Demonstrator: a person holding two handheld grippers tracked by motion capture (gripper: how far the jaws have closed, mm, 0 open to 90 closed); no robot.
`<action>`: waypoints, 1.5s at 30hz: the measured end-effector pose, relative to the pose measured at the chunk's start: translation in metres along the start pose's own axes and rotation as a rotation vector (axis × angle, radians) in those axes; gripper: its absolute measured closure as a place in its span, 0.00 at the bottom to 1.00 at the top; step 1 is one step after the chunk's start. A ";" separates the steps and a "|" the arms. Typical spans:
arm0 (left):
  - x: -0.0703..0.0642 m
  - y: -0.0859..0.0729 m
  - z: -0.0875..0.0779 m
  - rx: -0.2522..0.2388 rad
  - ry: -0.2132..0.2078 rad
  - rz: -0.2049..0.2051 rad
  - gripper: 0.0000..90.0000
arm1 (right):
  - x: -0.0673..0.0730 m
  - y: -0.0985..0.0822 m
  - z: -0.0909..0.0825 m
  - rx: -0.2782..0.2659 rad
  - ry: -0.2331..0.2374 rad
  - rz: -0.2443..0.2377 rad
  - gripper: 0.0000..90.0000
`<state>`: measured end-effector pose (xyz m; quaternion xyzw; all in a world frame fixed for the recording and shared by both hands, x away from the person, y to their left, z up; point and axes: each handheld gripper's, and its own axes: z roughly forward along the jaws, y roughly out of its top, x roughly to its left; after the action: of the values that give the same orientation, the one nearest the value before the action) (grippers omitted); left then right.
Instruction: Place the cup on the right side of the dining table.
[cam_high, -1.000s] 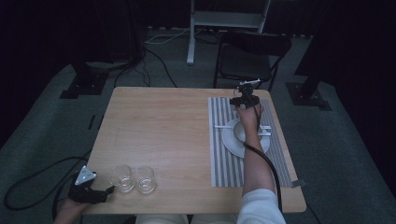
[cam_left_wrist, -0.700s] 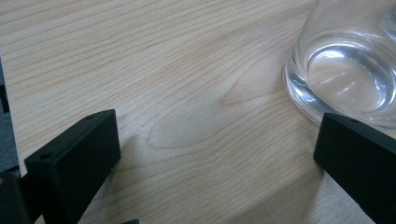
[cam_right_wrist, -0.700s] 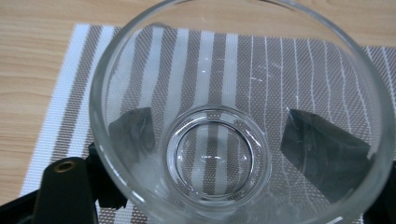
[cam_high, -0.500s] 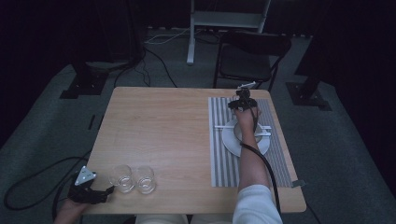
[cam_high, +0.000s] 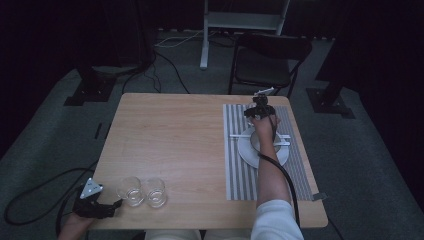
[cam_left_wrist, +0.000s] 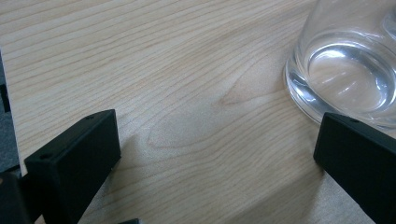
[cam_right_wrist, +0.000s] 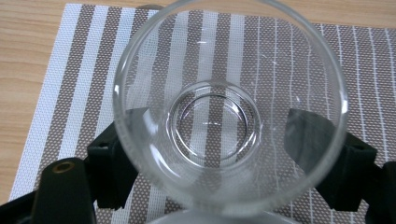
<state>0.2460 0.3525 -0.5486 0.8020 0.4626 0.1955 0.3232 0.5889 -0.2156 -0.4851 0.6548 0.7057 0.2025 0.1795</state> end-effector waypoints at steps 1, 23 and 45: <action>0.000 0.000 0.000 0.001 0.000 0.000 0.01 | 0.000 -0.001 -0.002 -0.006 0.001 0.003 0.23; 0.000 0.000 0.000 0.001 -0.003 0.003 0.01 | -0.004 -0.025 -0.039 -0.097 0.097 0.014 0.21; -0.001 0.000 0.000 0.000 0.004 -0.003 0.01 | 0.017 -0.065 -0.064 -0.185 0.193 -0.150 0.14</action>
<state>0.2460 0.3519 -0.5487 0.8009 0.4644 0.1965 0.3228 0.4994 -0.2055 -0.4637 0.5583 0.7449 0.3149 0.1850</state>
